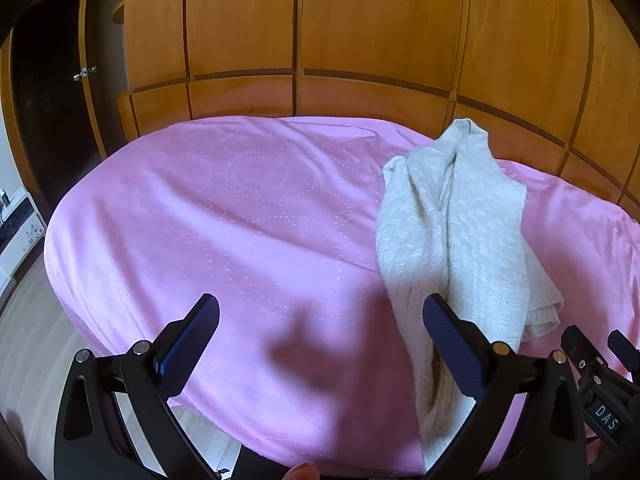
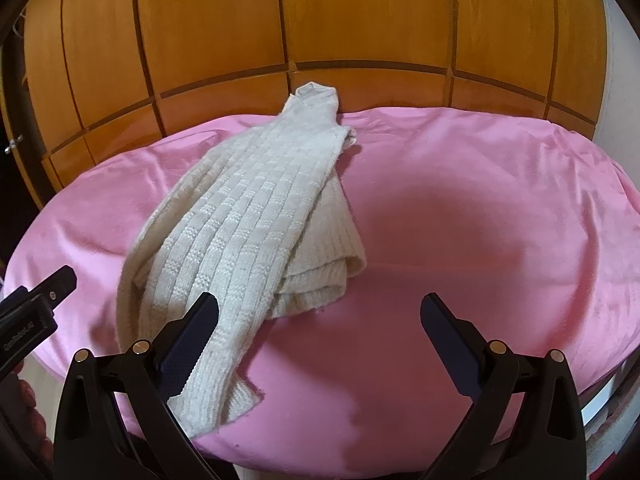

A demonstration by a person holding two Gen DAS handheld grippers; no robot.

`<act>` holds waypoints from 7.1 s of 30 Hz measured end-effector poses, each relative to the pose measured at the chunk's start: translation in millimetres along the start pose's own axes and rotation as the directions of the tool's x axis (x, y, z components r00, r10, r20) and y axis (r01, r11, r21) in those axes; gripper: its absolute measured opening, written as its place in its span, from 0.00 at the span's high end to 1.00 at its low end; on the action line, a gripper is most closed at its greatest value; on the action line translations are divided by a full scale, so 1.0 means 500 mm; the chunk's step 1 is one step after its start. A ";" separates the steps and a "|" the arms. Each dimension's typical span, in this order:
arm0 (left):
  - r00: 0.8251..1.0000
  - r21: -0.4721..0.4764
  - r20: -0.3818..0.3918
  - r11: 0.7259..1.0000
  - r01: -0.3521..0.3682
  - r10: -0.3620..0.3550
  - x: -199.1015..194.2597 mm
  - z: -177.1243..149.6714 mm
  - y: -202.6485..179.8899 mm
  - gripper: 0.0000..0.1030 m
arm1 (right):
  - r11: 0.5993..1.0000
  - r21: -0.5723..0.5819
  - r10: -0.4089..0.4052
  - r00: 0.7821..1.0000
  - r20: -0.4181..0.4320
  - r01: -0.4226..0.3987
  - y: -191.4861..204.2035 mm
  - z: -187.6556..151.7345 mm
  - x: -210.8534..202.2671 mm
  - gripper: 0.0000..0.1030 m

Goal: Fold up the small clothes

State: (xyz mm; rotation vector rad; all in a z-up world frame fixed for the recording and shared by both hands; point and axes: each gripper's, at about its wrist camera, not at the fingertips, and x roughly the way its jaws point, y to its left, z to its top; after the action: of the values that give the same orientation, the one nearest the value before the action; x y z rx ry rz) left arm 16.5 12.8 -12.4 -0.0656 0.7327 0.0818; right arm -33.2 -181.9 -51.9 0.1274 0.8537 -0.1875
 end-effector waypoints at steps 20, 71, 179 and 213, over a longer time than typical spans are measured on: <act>1.000 0.000 -0.026 1.000 0.003 -0.003 0.017 0.006 -0.001 0.02 | 0.998 -0.004 0.057 0.998 -0.018 -0.057 0.001 -0.002 0.005 0.03; 0.843 -0.035 -0.327 0.897 0.442 -0.428 0.170 0.010 -0.072 0.85 | 0.990 -0.141 -0.007 1.000 -0.001 0.006 -0.151 0.196 0.089 0.95; 0.810 -0.039 -0.333 0.865 0.499 -0.482 0.190 0.126 -0.099 0.42 | 0.863 -0.055 -0.502 0.838 -0.211 0.503 -0.682 0.234 0.355 0.97; 0.676 0.071 -0.438 0.727 0.683 -0.592 0.460 0.253 -0.557 0.36 | 0.797 0.596 0.015 0.983 -0.181 0.097 -0.802 0.136 0.111 0.36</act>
State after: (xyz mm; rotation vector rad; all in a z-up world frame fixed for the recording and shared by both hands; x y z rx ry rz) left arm 298.3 -241.3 -64.0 -0.1184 1.0791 -0.7277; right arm -33.7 -592.5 -64.3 0.7402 0.9511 -0.4964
